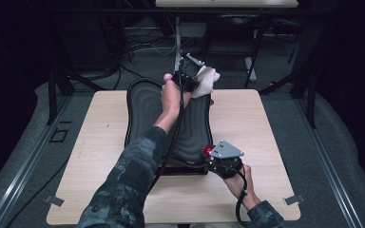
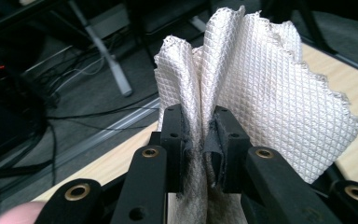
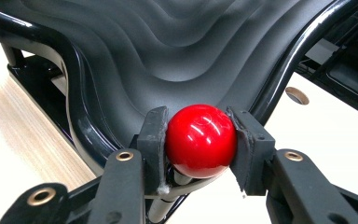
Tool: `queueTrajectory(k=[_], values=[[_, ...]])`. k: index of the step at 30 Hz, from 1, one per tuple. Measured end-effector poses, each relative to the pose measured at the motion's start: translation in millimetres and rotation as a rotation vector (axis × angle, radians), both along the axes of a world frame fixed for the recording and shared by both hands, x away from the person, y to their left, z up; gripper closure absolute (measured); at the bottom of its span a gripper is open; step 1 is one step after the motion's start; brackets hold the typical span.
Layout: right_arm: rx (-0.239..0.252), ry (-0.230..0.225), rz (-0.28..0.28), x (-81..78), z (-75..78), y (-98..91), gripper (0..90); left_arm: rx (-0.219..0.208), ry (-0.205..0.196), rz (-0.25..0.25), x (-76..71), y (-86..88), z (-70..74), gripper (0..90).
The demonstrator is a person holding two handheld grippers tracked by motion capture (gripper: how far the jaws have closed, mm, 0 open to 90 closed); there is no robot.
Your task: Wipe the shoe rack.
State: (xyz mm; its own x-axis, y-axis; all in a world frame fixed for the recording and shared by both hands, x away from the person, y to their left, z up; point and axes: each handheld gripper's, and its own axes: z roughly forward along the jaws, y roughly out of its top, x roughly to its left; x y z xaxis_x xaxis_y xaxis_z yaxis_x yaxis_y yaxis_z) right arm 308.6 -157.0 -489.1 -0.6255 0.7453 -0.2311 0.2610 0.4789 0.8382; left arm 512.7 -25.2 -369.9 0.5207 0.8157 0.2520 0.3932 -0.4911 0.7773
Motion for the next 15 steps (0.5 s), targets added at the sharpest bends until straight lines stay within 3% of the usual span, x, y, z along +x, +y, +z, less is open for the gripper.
queueTrajectory(k=[5,15], values=[[0.014,-0.005,0.004,0.3,-1.2,-1.8,59.8,0.004,0.009,-0.042,-5.4,-8.1,-6.0,76.5],[0.073,0.015,0.019,1.6,-2.4,-5.6,55.9,0.056,0.037,-0.132,-21.2,-20.7,-14.4,76.4]])
